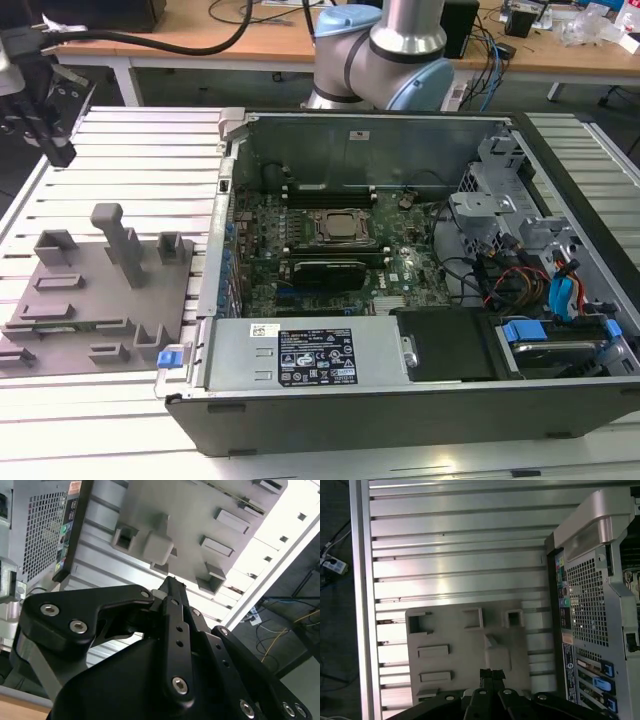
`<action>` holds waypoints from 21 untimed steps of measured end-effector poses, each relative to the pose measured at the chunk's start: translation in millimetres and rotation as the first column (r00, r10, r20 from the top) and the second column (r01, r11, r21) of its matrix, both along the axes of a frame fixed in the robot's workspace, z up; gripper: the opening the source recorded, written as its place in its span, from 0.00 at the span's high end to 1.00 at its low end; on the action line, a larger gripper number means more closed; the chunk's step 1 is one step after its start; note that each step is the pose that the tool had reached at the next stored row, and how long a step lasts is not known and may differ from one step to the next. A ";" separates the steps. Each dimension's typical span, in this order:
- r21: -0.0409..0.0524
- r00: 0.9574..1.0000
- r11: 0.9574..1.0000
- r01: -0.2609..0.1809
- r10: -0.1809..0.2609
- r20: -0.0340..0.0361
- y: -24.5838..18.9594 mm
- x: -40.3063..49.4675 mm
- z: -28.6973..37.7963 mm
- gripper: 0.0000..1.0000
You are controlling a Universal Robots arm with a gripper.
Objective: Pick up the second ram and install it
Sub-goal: 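Reach for the second ram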
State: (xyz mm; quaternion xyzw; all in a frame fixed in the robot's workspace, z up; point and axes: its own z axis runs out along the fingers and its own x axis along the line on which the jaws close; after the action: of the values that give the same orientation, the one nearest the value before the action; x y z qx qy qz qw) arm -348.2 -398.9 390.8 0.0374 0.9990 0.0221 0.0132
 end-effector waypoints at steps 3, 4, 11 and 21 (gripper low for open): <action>0.000 1.000 1.000 0.000 0.000 0.000 0.0 -10.7 -0.2 0.89; 0.000 1.000 1.000 0.000 0.000 0.000 0.0 -13.8 -0.3 0.89; 0.000 1.000 1.000 0.000 0.000 0.000 0.0 -41.3 -0.6 0.89; 0.000 1.000 1.000 0.000 0.000 0.000 -22.2 -47.5 -1.2 0.89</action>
State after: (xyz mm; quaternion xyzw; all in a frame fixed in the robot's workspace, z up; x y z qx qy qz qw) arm -395.7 -421.1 389.7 0.0374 0.9990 0.0221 0.0132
